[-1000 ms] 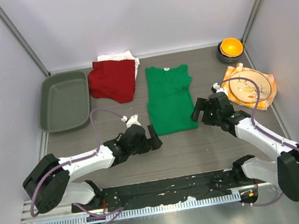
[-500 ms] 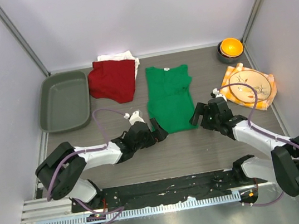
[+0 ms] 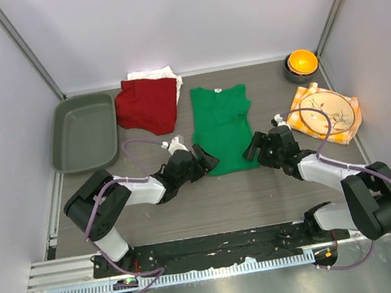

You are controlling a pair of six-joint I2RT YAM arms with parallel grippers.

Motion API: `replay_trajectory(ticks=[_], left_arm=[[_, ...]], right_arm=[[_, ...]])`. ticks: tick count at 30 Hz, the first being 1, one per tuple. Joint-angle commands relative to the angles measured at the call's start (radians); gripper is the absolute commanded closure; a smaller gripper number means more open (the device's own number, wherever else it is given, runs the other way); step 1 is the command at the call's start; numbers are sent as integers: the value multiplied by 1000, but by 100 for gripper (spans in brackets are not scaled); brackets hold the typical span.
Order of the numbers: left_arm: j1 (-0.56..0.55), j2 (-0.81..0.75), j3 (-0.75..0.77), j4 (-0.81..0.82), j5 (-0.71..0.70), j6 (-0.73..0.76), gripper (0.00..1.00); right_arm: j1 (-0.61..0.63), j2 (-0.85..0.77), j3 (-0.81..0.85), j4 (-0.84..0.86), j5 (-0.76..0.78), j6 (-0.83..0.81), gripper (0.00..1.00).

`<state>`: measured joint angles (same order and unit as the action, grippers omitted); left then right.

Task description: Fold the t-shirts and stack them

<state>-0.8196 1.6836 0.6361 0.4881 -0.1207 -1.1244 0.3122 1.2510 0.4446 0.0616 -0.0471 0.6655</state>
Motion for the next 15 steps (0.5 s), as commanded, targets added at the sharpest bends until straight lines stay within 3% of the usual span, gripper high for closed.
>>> replay_trajectory(ticks=[1, 4, 8, 9, 10, 11, 12, 15], left_arm=[[13, 131, -62, -218, 39, 15, 26], [19, 156, -67, -191, 62, 11, 39], [27, 168, -73, -171, 76, 14, 64], [27, 165, -73, -169, 79, 14, 80], [27, 163, -73, -171, 81, 15, 89], [27, 159, -75, -174, 88, 15, 99], [27, 154, -78, -174, 95, 18, 100], [19, 99, -107, -174, 116, 14, 100]], right_arm=[[-1, 59, 0, 66, -42, 37, 22], [2, 82, -12, 87, -63, 46, 34], [1, 91, -20, 96, -74, 48, 63], [1, 94, -20, 96, -76, 48, 68], [1, 97, -18, 95, -77, 45, 73], [-1, 102, -20, 92, -79, 46, 88], [1, 100, -18, 90, -82, 46, 97], [16, 55, -24, 43, -65, 40, 99]])
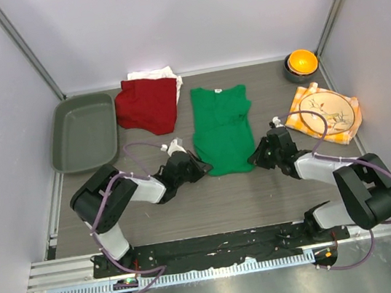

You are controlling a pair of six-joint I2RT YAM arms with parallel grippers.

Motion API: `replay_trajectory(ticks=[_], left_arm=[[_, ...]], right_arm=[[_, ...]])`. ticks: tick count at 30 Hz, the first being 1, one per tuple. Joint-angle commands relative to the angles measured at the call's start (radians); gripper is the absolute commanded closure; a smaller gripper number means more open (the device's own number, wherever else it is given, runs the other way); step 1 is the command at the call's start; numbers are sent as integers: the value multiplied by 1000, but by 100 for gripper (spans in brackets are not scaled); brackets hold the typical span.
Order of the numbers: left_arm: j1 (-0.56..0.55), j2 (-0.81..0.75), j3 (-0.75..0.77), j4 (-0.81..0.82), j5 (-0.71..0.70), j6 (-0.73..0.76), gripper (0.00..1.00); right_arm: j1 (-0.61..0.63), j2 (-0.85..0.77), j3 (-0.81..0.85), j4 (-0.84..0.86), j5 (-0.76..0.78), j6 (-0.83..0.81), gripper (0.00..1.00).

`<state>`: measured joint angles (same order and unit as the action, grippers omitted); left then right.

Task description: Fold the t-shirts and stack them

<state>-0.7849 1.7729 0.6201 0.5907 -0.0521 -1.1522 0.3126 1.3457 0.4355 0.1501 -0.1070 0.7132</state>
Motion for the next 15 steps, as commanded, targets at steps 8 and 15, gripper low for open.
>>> replay_trajectory(ticks=[8, 15], left_arm=[[-221, -309, -158, -451, -112, -18, 100], [-413, -503, -128, -618, -267, -80, 100]], right_arm=[[207, -339, -29, -294, 139, 17, 99], [433, -646, -23, -513, 335, 111, 99]])
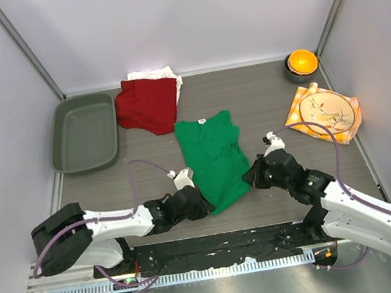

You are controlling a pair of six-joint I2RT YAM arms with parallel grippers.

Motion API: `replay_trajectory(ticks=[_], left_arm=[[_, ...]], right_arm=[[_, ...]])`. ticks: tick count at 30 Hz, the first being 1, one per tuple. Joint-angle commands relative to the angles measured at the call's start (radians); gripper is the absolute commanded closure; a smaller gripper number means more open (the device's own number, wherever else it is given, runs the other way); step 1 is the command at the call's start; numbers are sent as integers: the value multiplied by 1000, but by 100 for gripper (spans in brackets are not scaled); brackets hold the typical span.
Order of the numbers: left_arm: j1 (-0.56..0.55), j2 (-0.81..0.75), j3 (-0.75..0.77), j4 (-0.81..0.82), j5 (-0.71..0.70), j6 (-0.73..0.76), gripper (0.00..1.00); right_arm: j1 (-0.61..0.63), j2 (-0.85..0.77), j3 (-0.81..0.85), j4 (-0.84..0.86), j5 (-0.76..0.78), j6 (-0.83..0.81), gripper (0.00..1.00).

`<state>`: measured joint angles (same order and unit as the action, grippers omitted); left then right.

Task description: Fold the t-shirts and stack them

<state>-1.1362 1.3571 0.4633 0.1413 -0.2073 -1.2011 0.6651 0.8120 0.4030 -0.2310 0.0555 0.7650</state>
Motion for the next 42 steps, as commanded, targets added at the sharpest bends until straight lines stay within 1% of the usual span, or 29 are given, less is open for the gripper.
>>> replay_trajectory(ticks=[1, 4, 7, 8, 11, 12, 14, 15, 19, 23, 24, 28, 35, 37, 42], left_arm=[[-74, -101, 43, -190, -133, -22, 100], [-76, -147, 116, -291, -177, 23, 100], [-70, -179, 195, -368, -233, 66, 100], [-62, -182, 227, -376, -247, 80, 100], [-8, -194, 264, -388, -244, 115, 100], [30, -194, 268, -384, -235, 136, 100], [58, -191, 284, -375, -231, 152, 100], [94, -187, 291, -376, -219, 161, 100], [176, -161, 311, -356, -187, 204, 100], [272, -101, 330, -304, -115, 235, 100], [311, -84, 334, -295, -100, 238, 100], [384, -4, 367, -231, -24, 258, 100], [496, 161, 481, -166, 110, 267, 100], [532, 212, 518, -151, 134, 265, 100], [590, 295, 589, -146, 173, 273, 100]], right_arm=[[85, -147, 28, -142, 184, 54, 99], [90, -146, 88, -160, 198, 21, 99], [88, -106, 151, -146, 222, -12, 99], [91, -64, 163, -140, 234, -32, 99], [88, 33, 207, -97, 270, -62, 99], [88, 61, 214, -58, 277, -69, 99], [88, 107, 246, -27, 291, -79, 99], [87, 154, 264, 16, 294, -93, 99], [54, 286, 329, 91, 285, -121, 99], [-33, 406, 390, 154, 209, -133, 99], [-53, 429, 399, 180, 196, -135, 99], [-137, 535, 466, 219, 107, -130, 99], [-206, 693, 588, 225, 41, -127, 99], [-225, 740, 625, 254, 20, -118, 99], [-249, 838, 707, 263, -5, -107, 99]])
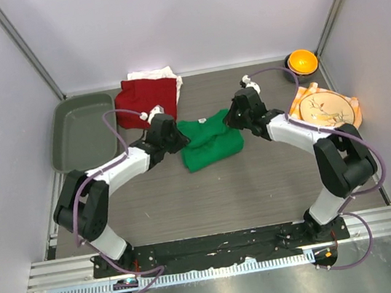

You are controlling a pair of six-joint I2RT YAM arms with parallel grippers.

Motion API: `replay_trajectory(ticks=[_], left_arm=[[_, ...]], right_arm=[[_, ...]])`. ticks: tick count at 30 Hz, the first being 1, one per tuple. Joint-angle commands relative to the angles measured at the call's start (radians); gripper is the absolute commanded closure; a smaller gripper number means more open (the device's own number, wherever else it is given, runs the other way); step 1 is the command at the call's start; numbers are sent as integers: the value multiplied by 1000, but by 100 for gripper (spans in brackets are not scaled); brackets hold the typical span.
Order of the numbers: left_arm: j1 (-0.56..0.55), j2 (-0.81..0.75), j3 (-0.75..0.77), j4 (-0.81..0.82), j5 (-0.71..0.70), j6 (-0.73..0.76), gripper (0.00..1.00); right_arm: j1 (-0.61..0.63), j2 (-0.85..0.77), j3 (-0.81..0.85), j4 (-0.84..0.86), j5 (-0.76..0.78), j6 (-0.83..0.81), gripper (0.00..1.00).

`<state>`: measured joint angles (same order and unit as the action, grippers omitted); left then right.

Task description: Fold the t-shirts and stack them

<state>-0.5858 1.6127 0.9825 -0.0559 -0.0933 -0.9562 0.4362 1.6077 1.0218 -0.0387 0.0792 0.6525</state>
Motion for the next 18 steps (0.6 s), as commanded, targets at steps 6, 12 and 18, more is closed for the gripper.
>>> replay_trajectory(ticks=[6, 12, 18], left_arm=[[108, 163, 156, 41, 84, 33, 71], [201, 239, 347, -96, 0, 36, 0], [193, 63, 242, -104, 1, 71, 0]], right_arm=[[-43, 204, 216, 83, -32, 13, 94], [-44, 328, 385, 92, 101, -31, 3], [-39, 86, 167, 200, 211, -103, 2]])
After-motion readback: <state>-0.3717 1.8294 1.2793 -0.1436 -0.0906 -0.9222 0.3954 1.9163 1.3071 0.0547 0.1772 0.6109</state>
